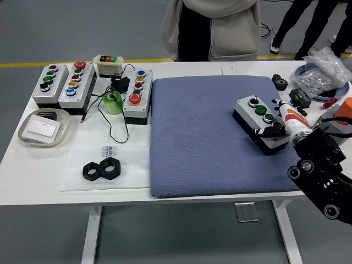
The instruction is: Pick up the button,place it on the desk,press the button,press the button
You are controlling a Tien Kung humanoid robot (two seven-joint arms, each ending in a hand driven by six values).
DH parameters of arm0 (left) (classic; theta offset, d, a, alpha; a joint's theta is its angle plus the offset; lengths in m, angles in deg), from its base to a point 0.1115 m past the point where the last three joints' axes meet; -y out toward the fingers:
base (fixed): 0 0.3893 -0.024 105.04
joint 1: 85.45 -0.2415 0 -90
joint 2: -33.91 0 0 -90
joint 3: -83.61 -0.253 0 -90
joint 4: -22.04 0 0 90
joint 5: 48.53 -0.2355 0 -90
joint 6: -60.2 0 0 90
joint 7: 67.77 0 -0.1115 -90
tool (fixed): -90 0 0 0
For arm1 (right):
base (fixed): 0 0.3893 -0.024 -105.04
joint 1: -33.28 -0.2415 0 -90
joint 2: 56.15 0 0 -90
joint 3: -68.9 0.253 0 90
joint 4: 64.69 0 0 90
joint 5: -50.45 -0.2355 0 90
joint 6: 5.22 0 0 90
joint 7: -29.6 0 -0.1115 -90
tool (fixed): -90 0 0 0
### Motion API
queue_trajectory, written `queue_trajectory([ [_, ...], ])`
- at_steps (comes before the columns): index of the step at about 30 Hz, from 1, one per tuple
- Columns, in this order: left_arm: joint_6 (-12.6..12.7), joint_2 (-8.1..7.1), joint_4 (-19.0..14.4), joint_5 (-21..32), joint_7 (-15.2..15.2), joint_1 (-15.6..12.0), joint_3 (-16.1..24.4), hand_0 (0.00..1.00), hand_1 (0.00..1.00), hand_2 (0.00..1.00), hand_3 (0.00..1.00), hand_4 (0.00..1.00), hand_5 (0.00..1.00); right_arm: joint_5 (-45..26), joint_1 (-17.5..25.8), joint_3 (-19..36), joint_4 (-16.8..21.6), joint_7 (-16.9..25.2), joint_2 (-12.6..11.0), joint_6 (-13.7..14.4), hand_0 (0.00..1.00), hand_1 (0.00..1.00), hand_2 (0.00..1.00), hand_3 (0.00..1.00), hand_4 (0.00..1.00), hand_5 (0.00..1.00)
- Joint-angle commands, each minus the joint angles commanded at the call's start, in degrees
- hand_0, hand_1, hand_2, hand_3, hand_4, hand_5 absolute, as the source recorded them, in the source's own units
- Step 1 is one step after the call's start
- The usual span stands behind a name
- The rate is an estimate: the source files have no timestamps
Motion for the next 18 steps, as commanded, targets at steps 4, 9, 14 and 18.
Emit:
queue_trajectory([
  [4,-0.01,0.0,0.01,0.14,-0.02,0.03,-0.07,0.702,0.833,0.891,0.829,0.643,0.998,0.33,-0.24,-0.3,-0.04,-0.06,-0.22,-0.54,0.909,0.716,0.753,0.888,0.978,0.198],
  [9,-0.02,0.0,0.0,0.39,-0.09,0.06,-0.23,0.702,0.833,0.891,0.83,0.644,0.998,0.79,-0.53,-0.68,-0.06,-0.08,-0.4,-0.96,0.897,0.693,0.725,0.87,0.977,0.194],
  [14,-0.05,-0.02,0.02,0.5,-0.1,0.16,-0.29,0.701,0.833,0.892,0.829,0.642,0.998,1.28,-0.77,-0.79,-0.04,-0.18,-0.69,-1.26,0.879,0.663,0.677,0.85,0.975,0.194],
  [18,-0.05,-0.02,0.03,0.56,-0.11,0.2,-0.32,0.701,0.833,0.892,0.829,0.642,0.998,1.4,-0.97,-1.07,-0.03,-0.12,-0.92,-1.59,0.879,0.663,0.677,0.85,0.975,0.194],
])
